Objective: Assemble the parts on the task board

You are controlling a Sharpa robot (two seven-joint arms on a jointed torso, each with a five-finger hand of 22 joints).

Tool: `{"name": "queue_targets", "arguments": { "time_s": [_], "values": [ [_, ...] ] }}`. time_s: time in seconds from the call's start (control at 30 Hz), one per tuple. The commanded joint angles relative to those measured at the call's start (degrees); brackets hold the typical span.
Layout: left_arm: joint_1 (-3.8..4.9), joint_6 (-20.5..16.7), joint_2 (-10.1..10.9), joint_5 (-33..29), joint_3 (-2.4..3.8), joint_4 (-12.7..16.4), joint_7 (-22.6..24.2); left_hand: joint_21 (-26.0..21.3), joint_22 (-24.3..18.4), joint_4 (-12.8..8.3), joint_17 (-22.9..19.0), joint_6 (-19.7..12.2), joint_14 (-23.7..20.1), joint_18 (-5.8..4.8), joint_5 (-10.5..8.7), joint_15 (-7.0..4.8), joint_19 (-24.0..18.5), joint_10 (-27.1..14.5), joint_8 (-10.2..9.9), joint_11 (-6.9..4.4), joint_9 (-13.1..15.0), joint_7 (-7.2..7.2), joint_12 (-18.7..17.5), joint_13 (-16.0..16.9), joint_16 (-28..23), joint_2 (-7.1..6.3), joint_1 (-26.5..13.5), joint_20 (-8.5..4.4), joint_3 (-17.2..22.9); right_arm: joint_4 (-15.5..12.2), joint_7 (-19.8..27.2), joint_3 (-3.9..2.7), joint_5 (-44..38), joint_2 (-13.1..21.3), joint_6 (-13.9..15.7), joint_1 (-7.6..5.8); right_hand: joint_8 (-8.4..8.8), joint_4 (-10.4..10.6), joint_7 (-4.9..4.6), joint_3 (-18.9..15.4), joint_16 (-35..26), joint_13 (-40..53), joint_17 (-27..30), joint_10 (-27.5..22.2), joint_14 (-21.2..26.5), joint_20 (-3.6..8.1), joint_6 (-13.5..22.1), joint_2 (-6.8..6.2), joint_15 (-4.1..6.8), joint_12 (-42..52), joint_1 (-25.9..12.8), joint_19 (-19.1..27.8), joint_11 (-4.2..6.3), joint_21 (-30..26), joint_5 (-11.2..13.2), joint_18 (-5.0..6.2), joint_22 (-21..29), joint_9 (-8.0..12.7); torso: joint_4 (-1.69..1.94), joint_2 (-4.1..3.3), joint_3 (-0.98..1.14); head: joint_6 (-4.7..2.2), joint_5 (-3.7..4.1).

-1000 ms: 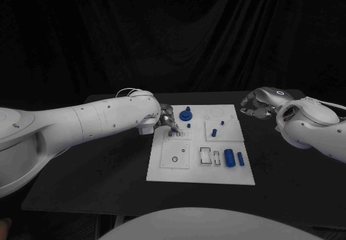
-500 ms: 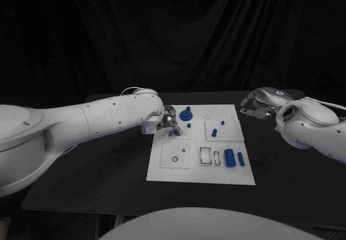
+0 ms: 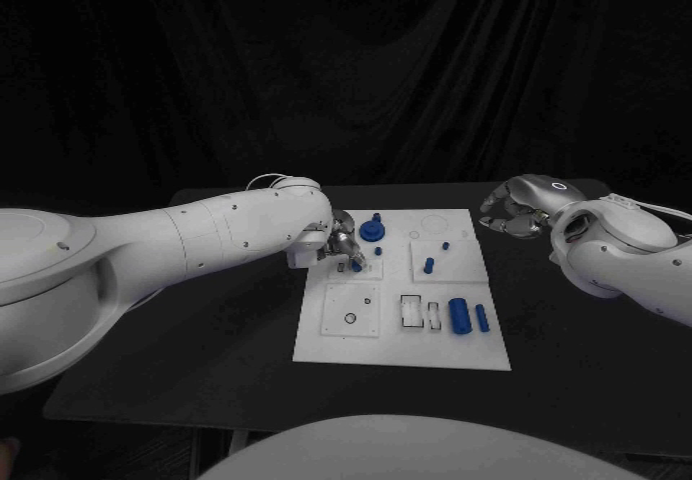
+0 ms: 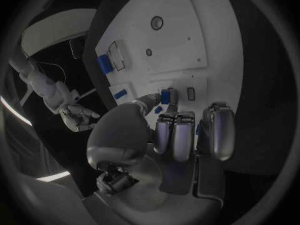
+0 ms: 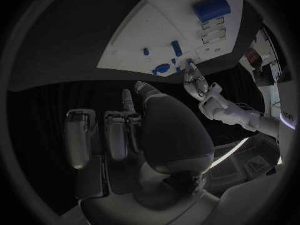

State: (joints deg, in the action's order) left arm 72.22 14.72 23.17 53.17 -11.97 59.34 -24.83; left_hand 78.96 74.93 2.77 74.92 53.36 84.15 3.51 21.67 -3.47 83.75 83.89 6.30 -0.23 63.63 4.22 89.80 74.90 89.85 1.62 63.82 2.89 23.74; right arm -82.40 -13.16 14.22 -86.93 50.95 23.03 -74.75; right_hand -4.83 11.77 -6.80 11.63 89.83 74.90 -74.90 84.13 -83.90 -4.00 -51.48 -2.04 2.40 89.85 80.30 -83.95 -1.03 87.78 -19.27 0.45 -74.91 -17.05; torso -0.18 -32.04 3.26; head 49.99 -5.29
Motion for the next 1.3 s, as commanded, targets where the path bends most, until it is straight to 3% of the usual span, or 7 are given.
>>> {"name": "queue_targets", "arguments": {
  "time_s": [0.03,0.77,1.13,1.27,1.3],
  "values": [
    [0.03,-0.89,-0.32,-0.68,0.04,-0.14,-0.02,-0.23,8.92,-0.09,15.08,0.0,5.85,-0.42,-0.27,-0.13,0.25,6.11,0.28,-0.19,0.11,-0.24,0.2,15.1,0.15,0.57,0.05,-0.13,0.4,-0.09,-0.94,-0.05,-0.17,0.06,-0.32,0.11,0.19,-0.07,-0.01,0.17,0.17,15.1,-15.1,5.87,-6.1,-0.37,-0.4,0.05,-0.34,0.15,0.38,-4.24,-0.41,-0.2,-0.13,0.3,-14.09,0.09,-0.05,-0.03,-0.03,0.01,-0.04],
    [-0.23,1.82,-0.61,-0.71,-0.11,-0.98,-2.9,-0.4,8.89,-0.71,15.08,-0.11,5.85,-0.38,-1.01,-0.17,0.2,6.11,0.49,-0.25,0.43,-0.32,0.2,15.1,0.15,0.54,0.3,-0.16,0.84,0.02,-1.28,-0.05,-0.17,-0.02,-0.66,0.12,0.3,-0.12,-0.07,0.33,0.17,15.1,-15.1,5.87,-6.1,-0.39,-0.34,0.02,-0.38,0.15,0.33,-4.17,-0.47,-0.3,-0.19,0.33,-14.06,0.18,-0.12,0.0,-0.03,0.01,-0.03],
    [-0.46,0.68,-0.69,-0.72,-0.12,-1.12,-2.19,-0.4,8.91,-0.88,15.08,-0.12,5.85,-0.38,-1.06,-0.18,0.21,6.11,0.53,-0.26,0.49,-0.32,0.2,15.1,0.15,0.54,0.39,-0.17,0.96,0.08,-1.3,-0.05,-0.17,-0.12,-0.7,0.12,0.3,-0.12,-0.07,0.33,0.17,15.1,-15.1,5.87,-6.1,-0.39,-0.34,0.02,-0.38,0.15,0.33,-4.17,-0.47,-0.3,-0.19,0.33,-14.06,0.18,-0.02,0.02,0.01,0.01,0.04],
    [-0.63,-0.08,-0.76,-0.72,-0.12,-1.14,-1.39,-0.56,8.87,-0.98,15.08,-0.28,5.85,-0.35,-1.92,-0.16,0.13,6.11,0.59,-0.21,0.64,-0.25,0.2,15.1,0.15,0.67,0.29,-0.17,1.14,0.09,-1.31,-0.05,-0.17,-0.16,-0.77,0.12,0.3,-0.12,-0.07,0.33,0.17,15.1,-15.1,5.87,-6.1,-0.39,-0.34,0.02,-0.38,0.15,0.33,-4.17,-0.47,-0.3,-0.19,0.33,-14.06,0.18,0.02,0.04,0.04,0.01,0.08],
    [-0.69,-0.32,-0.78,-0.72,-0.12,-1.13,-1.14,-0.63,8.88,-0.8,15.08,-0.44,5.85,-0.35,-3.64,-0.11,0.1,6.11,0.62,-0.16,0.75,-0.2,0.2,15.1,0.15,0.83,-0.05,-0.13,1.12,0.09,-1.32,-0.05,-0.17,-0.17,-0.79,0.12,0.3,-0.12,-0.07,0.33,0.17,15.1,-15.1,5.87,-6.1,-0.39,-0.34,0.02,-0.38,0.15,0.33,-4.17,-0.47,-0.3,-0.19,0.33,-14.06,0.18,0.01,0.06,0.02,0.01,0.07]
  ]
}}
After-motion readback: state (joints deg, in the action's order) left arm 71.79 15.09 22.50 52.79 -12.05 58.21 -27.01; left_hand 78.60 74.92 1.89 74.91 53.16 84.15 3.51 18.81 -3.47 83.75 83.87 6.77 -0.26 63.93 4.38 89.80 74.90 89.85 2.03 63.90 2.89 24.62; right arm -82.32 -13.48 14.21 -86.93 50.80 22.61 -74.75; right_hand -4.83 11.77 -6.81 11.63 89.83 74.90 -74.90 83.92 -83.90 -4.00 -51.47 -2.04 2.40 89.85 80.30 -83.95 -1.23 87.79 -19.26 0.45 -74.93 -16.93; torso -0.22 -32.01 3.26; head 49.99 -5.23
